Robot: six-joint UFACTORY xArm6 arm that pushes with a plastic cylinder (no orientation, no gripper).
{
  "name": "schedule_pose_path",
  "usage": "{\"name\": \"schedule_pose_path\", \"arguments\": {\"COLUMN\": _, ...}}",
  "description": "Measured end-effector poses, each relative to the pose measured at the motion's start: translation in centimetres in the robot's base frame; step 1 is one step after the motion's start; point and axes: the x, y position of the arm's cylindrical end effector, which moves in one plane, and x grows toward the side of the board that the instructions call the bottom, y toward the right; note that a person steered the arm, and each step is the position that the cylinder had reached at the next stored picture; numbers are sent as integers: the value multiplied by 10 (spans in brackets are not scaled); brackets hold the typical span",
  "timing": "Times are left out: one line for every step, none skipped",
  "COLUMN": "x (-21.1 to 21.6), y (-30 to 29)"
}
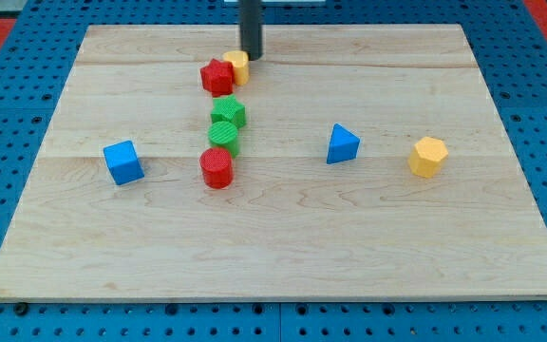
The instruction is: Separate the red star and yellow heart
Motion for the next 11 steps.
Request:
{"name": "schedule_pose_path", "arguments": {"x": -2, "y": -15}}
{"name": "schedule_pose_path", "arguments": {"x": -5, "y": -52}}
{"name": "schedule_pose_path", "arguments": {"x": -5, "y": -84}}
{"name": "schedule_pose_path", "arguments": {"x": 9, "y": -87}}
{"name": "schedule_pose_path", "arguments": {"x": 24, "y": -87}}
{"name": "schedule_pose_path", "arguments": {"x": 38, "y": -64}}
{"name": "schedule_pose_path", "arguments": {"x": 49, "y": -48}}
{"name": "schedule_pose_path", "arguments": {"x": 68, "y": -33}}
{"name": "schedule_pose_path", "arguments": {"x": 69, "y": -29}}
{"name": "schedule_pose_path", "arguments": {"x": 43, "y": -28}}
{"name": "schedule_pose_path", "arguments": {"x": 16, "y": -21}}
